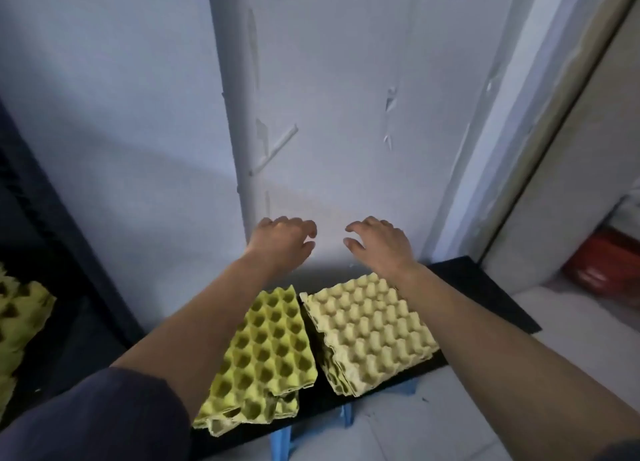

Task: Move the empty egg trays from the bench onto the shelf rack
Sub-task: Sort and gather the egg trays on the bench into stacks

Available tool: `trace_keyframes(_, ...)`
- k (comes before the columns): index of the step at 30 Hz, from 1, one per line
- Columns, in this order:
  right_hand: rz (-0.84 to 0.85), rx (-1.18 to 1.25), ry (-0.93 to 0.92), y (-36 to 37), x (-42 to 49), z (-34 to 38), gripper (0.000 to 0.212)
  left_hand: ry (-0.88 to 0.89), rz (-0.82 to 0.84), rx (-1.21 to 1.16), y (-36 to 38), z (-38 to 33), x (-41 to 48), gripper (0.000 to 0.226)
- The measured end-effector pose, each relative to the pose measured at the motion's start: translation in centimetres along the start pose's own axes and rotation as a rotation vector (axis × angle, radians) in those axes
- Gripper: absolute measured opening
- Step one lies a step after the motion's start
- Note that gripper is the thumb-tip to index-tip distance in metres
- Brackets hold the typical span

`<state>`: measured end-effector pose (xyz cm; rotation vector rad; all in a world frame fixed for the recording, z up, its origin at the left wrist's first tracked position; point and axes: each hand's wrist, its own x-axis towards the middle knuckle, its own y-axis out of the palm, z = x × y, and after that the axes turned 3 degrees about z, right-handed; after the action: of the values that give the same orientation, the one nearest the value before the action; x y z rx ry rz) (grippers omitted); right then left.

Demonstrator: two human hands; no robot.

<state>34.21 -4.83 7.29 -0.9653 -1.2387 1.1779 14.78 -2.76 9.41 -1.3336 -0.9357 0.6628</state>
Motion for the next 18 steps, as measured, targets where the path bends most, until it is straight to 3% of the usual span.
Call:
trace_keyframes(9, 0.225, -0.011, 0.179, 5.6, -0.1, -9.2, 0.041, 0.046, 0.183, -0.057, 8.9, -3.9, 6.2, 0.026)
trace_keyframes(13, 0.346, 0.053, 0.264, 8.1, -0.6, -12.8, 0.043, -0.052, 0.357, -0.159, 12.1, -5.6, 6.7, 0.027)
trace_keyframes(18, 0.484, 0.122, 0.264, 11.8, -1.3, -17.4, 0.048, -0.163, 0.473, -0.117, 16.7, -8.7, 6.0, 0.037)
